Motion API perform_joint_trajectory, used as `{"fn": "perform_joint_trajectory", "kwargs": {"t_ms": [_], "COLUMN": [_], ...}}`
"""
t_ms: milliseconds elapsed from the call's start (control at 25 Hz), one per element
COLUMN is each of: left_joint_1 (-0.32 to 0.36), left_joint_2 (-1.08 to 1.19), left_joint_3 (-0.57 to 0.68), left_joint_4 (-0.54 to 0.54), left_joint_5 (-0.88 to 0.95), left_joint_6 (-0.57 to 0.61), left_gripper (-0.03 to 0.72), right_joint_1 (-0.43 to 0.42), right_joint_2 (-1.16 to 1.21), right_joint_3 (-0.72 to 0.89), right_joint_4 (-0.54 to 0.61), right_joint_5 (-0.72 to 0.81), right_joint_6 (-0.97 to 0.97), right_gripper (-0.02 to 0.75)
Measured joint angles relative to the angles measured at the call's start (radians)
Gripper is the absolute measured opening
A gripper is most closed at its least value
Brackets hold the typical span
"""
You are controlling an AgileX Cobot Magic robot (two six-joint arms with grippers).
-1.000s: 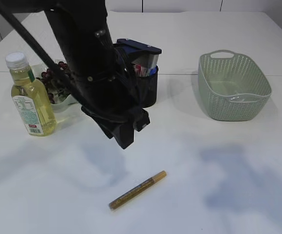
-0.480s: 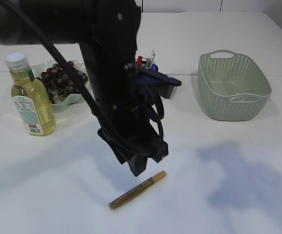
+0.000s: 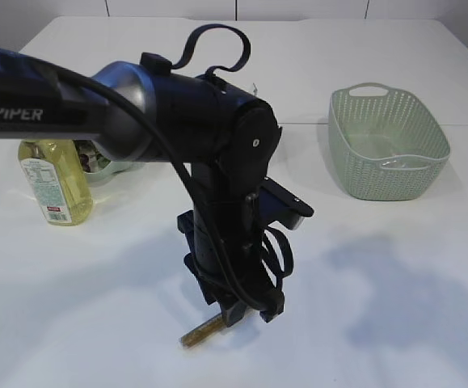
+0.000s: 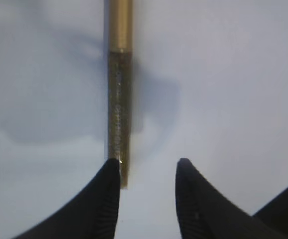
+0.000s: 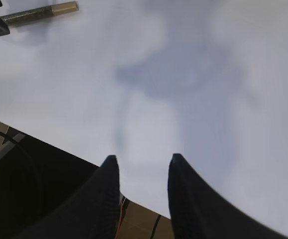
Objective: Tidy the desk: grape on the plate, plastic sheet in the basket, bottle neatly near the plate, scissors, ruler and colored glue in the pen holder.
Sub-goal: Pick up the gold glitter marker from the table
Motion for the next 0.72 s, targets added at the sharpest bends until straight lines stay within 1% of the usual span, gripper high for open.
{"fn": "perform_joint_trajectory", "kwargs": {"t_ms": [120,720], "left_joint_1": [0.0,0.0], "left_joint_2": [0.02,0.034], "left_joint_3": [0.0,0.0], "left_joint_4": [0.032,0.039], "left_joint_5": [-0.037,-0.103], "left_joint_6": [0.0,0.0], "left_gripper": [0.276,0.278], "right_joint_1": [0.0,0.0], "right_joint_2": [0.0,0.0], "right_joint_3": [0.0,0.0], "right_joint_4": [0.0,0.0], "right_joint_5": [0.0,0.0], "right_joint_6": [-0.016,-0.02], "right_gripper": [0.279,0.279]}}
